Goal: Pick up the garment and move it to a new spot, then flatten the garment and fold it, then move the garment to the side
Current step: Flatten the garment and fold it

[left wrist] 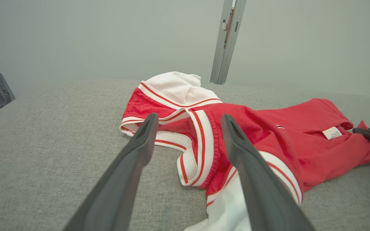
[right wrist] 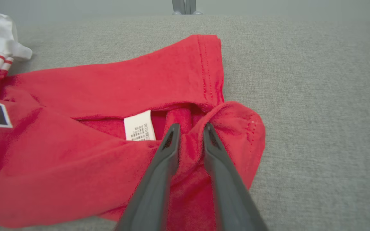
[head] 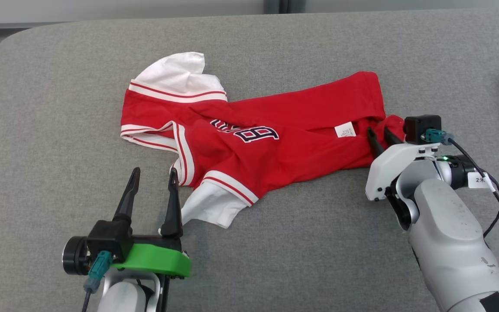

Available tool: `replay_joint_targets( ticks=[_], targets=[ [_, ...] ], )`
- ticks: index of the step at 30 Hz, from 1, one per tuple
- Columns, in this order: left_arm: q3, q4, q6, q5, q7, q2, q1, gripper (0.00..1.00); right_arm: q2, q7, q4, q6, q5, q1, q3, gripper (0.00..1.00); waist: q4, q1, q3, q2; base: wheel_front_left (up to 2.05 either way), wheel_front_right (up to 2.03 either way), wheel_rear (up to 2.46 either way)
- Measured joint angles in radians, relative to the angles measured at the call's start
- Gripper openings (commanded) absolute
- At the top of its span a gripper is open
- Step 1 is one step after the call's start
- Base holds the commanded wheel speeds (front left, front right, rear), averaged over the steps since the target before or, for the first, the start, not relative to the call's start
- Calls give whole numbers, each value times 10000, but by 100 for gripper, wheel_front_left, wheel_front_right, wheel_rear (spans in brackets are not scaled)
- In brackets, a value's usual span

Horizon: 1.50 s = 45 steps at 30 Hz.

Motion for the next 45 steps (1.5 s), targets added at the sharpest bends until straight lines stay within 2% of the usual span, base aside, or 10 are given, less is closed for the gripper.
replay_joint_targets(
  ticks=[12,22,23,24,25,26,27,33,41,45],
  targets=[
    [-17,71,-63,81,0,0,13,100,203,-1870,-1185,0,-77,171,-654,0,-474,0,-185,0,0,0,0],
    [59,123,-111,144,0,0,199,100,203,-2249,-3208,0,1465,3421,-750,0,-880,0,-367,0,0,0,0],
    [69,125,-123,148,0,0,200,100,203,-2249,-3400,0,1547,3697,-623,6,-941,0,-371,0,0,0,0],
    [84,128,-150,165,0,0,204,100,203,-2251,-3545,0,1563,3892,-483,20,-990,0,-373,0,0,0,0],
    [88,134,-163,186,0,-2,210,100,203,-2251,-3693,0,1572,4119,-309,45,-1054,0,-375,0,0,0,0],
    [98,138,-180,194,0,-2,215,100,211,-2251,-3831,0,1611,4332,-138,78,-1115,0,-378,0,0,0,0],
    [111,146,-188,221,0,0,224,100,215,-2251,-3965,0,1655,4540,4,100,-1177,0,-384,0,0,0,0],
    [196,211,-198,242,0,-2,285,100,213,-2253,-4389,0,1584,5415,128,100,-1452,0,-473,0,0,0,0],
    [731,512,-173,209,0,33,288,100,201,-2261,-6293,-2,1189,5763,-1168,100,-1636,0,-583,0,0,0,0],
    [846,1313,-186,44,393,222,265,100,205,-2261,-7127,-2,1068,5749,-1404,100,-1646,0,-558,0,0,0,0]
  ],
)
